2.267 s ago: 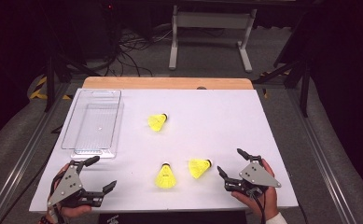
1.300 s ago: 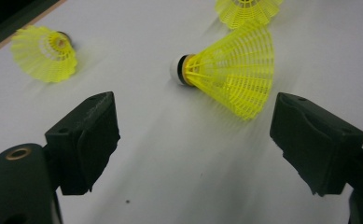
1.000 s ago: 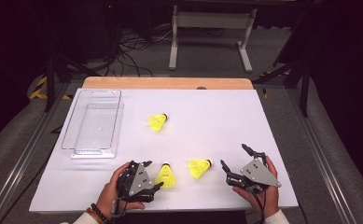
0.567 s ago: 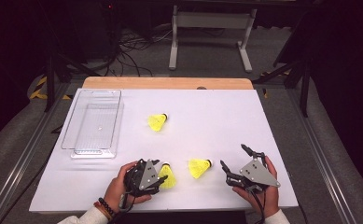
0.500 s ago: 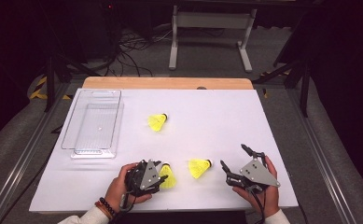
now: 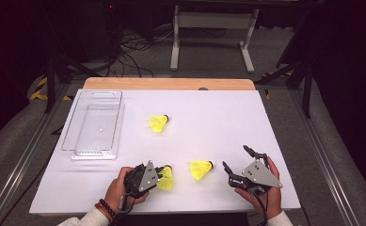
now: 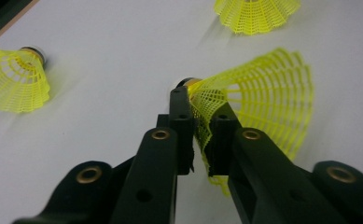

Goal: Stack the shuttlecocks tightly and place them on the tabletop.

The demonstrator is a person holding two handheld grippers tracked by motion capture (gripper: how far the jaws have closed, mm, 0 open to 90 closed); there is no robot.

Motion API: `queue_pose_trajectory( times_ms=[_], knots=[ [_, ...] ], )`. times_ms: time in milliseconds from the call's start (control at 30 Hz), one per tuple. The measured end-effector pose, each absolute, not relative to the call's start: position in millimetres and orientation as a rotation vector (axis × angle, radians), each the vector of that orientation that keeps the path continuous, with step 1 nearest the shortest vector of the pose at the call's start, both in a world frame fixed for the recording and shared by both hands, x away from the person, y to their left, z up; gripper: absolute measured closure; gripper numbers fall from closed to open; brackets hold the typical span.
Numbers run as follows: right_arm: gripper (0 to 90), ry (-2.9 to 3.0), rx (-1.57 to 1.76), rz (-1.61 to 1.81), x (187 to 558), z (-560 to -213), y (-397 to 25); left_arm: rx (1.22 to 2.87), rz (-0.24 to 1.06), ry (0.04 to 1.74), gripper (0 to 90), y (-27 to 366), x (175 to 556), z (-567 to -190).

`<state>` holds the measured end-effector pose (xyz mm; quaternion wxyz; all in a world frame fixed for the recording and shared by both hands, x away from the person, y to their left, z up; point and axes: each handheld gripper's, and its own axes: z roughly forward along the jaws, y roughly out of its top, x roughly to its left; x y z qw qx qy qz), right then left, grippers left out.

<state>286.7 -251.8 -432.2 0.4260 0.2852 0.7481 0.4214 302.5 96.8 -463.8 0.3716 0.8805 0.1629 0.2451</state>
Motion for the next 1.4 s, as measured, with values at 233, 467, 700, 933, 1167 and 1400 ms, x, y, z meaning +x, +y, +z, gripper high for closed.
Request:
queue_pose_trajectory(
  times_ms=[233,467,700,933,1167,1400],
  knots=[
    [18.1,1.870,0.710,1.051,287,-432,-252,2.254,0.640,0.403,87.2,100,301,-459],
    [18.1,1.868,0.712,1.053,287,-432,-252,2.243,0.643,0.394,87.4,102,300,-456],
    [18.1,1.867,0.712,1.054,287,-432,-252,2.230,0.639,0.415,87.5,106,300,-454],
    [18.1,1.866,0.714,1.052,287,-433,-252,2.217,0.644,0.414,87.5,110,301,-451],
    [18.1,1.864,0.714,1.051,287,-432,-252,2.204,0.648,0.418,87.7,114,301,-447],
    [18.1,1.863,0.711,1.051,287,-432,-252,2.182,0.663,0.431,87.8,119,300,-441]
  ],
)
